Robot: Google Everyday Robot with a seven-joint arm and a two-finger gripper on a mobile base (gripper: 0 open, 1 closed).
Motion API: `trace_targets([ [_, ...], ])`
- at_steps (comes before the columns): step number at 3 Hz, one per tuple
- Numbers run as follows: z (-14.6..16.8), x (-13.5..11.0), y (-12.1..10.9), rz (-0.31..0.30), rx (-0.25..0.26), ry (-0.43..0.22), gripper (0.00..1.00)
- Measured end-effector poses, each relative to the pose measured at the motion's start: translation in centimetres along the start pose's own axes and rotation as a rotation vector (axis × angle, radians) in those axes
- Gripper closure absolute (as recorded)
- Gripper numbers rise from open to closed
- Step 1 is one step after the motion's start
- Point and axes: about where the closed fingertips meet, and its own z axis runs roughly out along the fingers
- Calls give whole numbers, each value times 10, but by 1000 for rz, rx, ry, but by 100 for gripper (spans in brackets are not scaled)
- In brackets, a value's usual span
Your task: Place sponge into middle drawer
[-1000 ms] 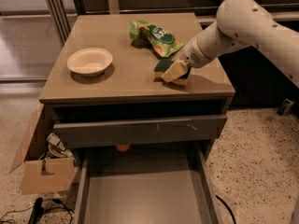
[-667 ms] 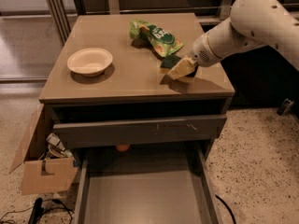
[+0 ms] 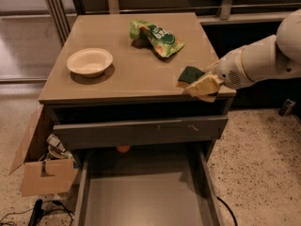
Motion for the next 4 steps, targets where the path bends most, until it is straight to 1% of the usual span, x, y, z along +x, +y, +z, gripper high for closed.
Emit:
trace_targets([
  [1, -28, 47, 33, 79, 13, 19, 100],
  [2, -28, 47, 33, 79, 13, 19, 100],
  [3, -21, 51, 44, 72, -4, 16, 100],
  [4, -21, 72, 75, 80, -15, 4, 100],
])
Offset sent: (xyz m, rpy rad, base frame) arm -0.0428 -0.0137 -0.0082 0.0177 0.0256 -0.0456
